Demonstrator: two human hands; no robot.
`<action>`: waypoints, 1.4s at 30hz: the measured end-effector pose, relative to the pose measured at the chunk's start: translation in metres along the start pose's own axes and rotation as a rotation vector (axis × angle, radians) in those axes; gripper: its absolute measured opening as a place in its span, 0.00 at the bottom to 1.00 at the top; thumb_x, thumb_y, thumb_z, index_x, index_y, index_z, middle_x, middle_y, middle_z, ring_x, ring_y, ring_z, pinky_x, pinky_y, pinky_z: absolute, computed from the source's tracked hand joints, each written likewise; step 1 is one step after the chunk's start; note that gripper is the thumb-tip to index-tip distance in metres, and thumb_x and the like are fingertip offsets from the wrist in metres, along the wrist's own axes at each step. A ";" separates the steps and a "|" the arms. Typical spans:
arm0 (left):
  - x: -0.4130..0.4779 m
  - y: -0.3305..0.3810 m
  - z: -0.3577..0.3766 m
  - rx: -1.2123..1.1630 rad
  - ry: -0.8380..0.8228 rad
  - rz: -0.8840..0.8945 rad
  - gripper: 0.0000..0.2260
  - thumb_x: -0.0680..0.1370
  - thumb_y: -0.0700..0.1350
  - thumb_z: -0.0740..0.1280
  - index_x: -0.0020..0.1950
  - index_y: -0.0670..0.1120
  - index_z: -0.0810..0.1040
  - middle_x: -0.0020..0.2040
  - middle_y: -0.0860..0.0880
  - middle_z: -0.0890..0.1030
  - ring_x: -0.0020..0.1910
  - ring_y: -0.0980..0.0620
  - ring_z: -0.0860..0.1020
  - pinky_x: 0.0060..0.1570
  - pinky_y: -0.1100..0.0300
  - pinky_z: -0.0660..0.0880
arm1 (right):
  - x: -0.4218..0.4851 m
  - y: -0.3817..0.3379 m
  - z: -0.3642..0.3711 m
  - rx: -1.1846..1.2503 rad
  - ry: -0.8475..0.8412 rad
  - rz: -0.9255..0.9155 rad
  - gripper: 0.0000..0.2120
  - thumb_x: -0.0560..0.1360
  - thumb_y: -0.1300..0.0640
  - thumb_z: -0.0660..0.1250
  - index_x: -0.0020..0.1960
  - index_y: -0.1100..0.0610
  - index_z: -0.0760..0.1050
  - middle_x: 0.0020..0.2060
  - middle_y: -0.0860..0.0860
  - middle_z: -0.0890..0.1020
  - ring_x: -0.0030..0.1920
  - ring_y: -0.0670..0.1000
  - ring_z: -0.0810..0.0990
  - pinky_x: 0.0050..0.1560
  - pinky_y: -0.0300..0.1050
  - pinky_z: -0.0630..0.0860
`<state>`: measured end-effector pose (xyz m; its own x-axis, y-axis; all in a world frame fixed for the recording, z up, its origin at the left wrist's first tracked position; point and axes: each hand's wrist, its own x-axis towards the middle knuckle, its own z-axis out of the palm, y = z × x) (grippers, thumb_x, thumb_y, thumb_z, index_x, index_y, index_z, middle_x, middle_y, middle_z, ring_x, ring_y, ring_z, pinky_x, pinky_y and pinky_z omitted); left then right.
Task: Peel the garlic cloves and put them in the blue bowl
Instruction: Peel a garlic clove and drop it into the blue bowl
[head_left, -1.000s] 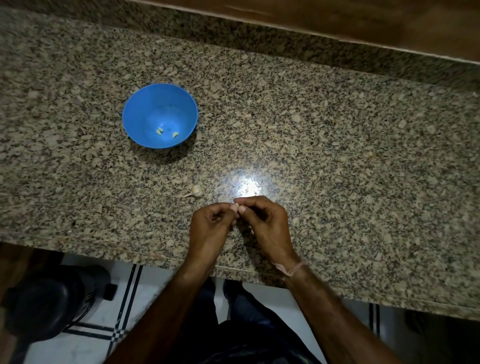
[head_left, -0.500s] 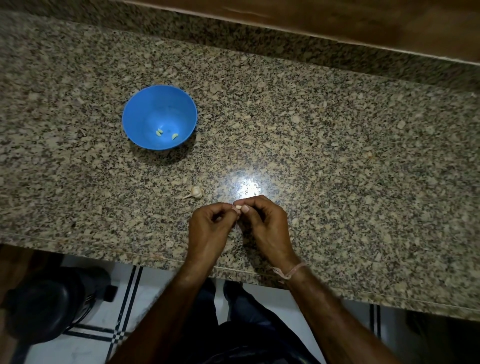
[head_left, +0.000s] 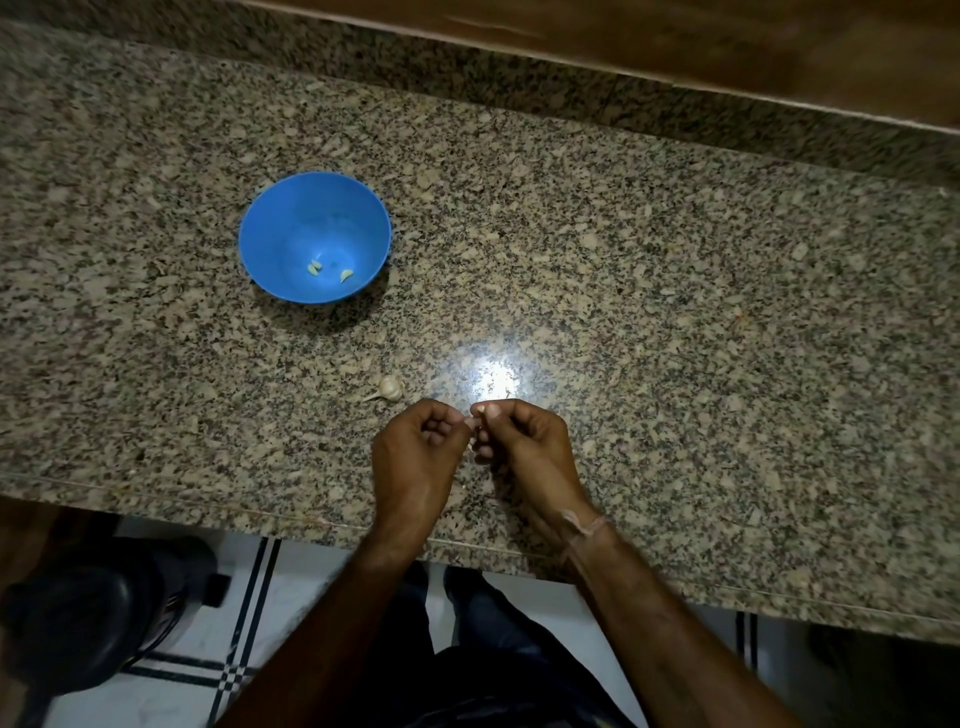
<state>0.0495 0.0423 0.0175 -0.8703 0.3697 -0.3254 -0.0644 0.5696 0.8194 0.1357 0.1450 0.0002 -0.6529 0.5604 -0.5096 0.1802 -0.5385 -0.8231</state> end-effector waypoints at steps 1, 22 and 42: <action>0.001 0.000 0.000 0.016 0.001 0.028 0.03 0.78 0.44 0.74 0.46 0.51 0.84 0.38 0.57 0.84 0.38 0.59 0.82 0.37 0.68 0.76 | 0.000 0.001 0.000 0.038 0.003 0.026 0.10 0.82 0.56 0.70 0.54 0.63 0.84 0.43 0.58 0.85 0.41 0.52 0.79 0.45 0.49 0.77; 0.002 -0.012 -0.010 -0.020 0.016 0.061 0.02 0.78 0.52 0.74 0.49 0.55 0.86 0.39 0.57 0.84 0.41 0.56 0.83 0.43 0.50 0.83 | 0.001 -0.002 0.001 -0.460 0.010 -0.274 0.09 0.78 0.68 0.71 0.53 0.56 0.85 0.47 0.49 0.87 0.52 0.51 0.86 0.57 0.53 0.84; -0.023 -0.047 -0.016 0.224 0.030 0.226 0.15 0.79 0.40 0.74 0.64 0.48 0.78 0.57 0.51 0.77 0.52 0.53 0.78 0.49 0.60 0.76 | -0.015 0.015 0.001 -1.056 0.032 -0.457 0.16 0.78 0.68 0.70 0.65 0.63 0.80 0.57 0.59 0.79 0.54 0.58 0.79 0.55 0.49 0.77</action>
<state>0.0646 -0.0045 -0.0058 -0.8646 0.4852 -0.1304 0.2383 0.6246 0.7437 0.1481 0.1278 -0.0045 -0.7999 0.5911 -0.1035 0.4678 0.5062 -0.7245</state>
